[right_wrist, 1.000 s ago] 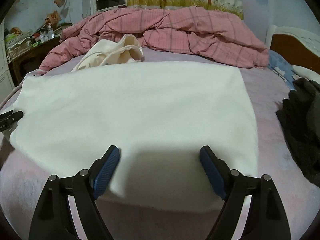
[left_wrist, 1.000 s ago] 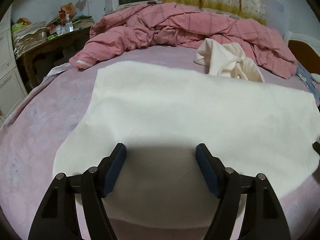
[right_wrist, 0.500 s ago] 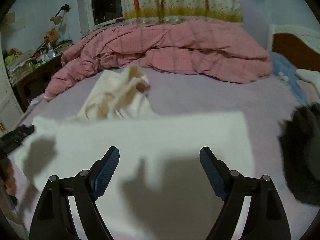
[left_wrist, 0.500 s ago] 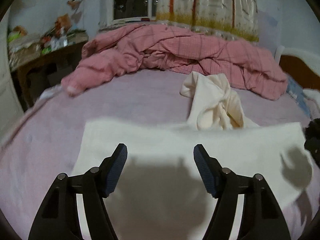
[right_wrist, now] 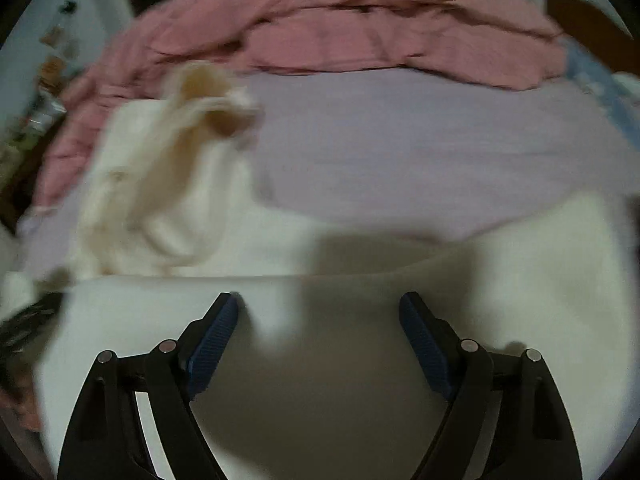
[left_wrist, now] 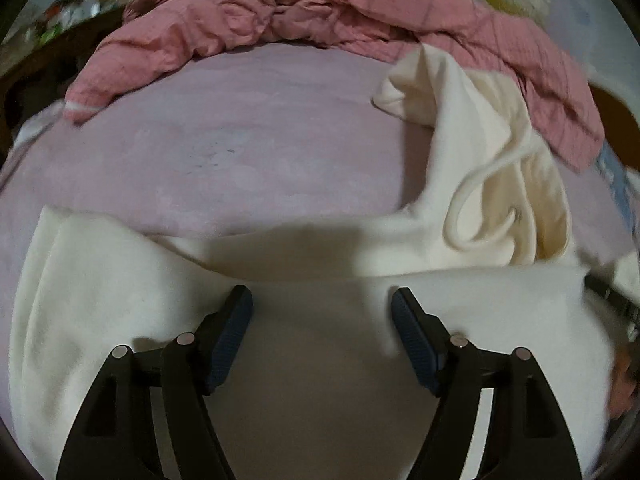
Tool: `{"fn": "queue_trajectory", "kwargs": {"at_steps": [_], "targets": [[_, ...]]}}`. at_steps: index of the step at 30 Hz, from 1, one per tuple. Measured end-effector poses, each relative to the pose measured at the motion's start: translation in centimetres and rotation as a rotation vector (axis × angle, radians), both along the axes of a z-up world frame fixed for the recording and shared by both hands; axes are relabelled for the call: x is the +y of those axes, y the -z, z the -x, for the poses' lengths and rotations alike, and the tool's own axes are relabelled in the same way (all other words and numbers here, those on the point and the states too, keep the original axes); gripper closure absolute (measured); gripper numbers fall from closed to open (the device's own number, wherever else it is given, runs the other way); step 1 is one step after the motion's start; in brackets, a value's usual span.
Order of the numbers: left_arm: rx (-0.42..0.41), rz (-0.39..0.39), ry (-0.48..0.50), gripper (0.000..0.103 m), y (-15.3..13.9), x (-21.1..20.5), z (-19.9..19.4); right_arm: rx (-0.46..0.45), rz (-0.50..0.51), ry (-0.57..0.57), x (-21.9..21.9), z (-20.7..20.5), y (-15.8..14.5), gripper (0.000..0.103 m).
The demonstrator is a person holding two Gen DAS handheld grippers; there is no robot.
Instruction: Fold large clothes
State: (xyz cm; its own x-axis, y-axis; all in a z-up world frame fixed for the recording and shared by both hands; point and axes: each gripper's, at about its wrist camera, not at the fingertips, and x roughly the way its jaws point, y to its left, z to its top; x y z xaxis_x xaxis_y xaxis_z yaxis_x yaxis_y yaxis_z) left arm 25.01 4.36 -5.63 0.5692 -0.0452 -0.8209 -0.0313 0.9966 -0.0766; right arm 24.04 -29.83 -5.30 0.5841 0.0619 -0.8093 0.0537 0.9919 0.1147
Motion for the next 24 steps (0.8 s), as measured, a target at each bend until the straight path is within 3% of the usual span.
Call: {"fn": "queue_trajectory", "kwargs": {"at_steps": [2, 4, 8, 10, 13, 16, 18, 19, 20, 24], "targets": [[-0.012, -0.024, 0.015, 0.031, -0.2, 0.3, 0.3, 0.012, -0.049, -0.021, -1.5, 0.1, 0.2, 0.024], [-0.027, -0.038, -0.016, 0.032, -0.4, 1.9, 0.6, 0.01, -0.023, -0.038, -2.1, 0.4, 0.0, 0.029], [-0.036, -0.026, -0.031, 0.052, -0.6, 5.2, 0.9, -0.017, -0.046, -0.043, -4.1, 0.9, -0.5, 0.033], [-0.055, -0.081, -0.036, 0.057, -0.8, 5.9, 1.3, -0.038, -0.068, -0.026, -5.6, 1.1, -1.0, 0.036], [-0.076, -0.083, -0.036, 0.057, -1.1, 7.0, 2.4, -0.072, -0.02, 0.034, -7.8, 2.3, -1.7, 0.036], [-0.101, -0.146, -0.045, 0.057, -1.5, 7.4, 3.7, -0.052, 0.041, 0.012, -9.1, 4.2, -1.4, 0.035], [-0.108, -0.203, -0.072, 0.047, -1.7, 7.8, 4.8, -0.043, 0.083, 0.033, -9.9, 5.9, -1.2, 0.025], [-0.112, -0.226, -0.097, 0.035, -1.7, 8.3, 5.6, -0.045, 0.07, 0.042, -10.6, 7.2, -1.1, 0.024], [-0.119, -0.231, -0.118, 0.031, -1.7, 8.9, 6.4, -0.045, 0.046, 0.04, -11.3, 8.1, -1.0, 0.024], [-0.122, -0.187, -0.16, 0.03, -1.9, 12.1, 9.9, -0.077, -0.033, 0.067, -13.8, 13.5, -1.5, 0.024]]}}
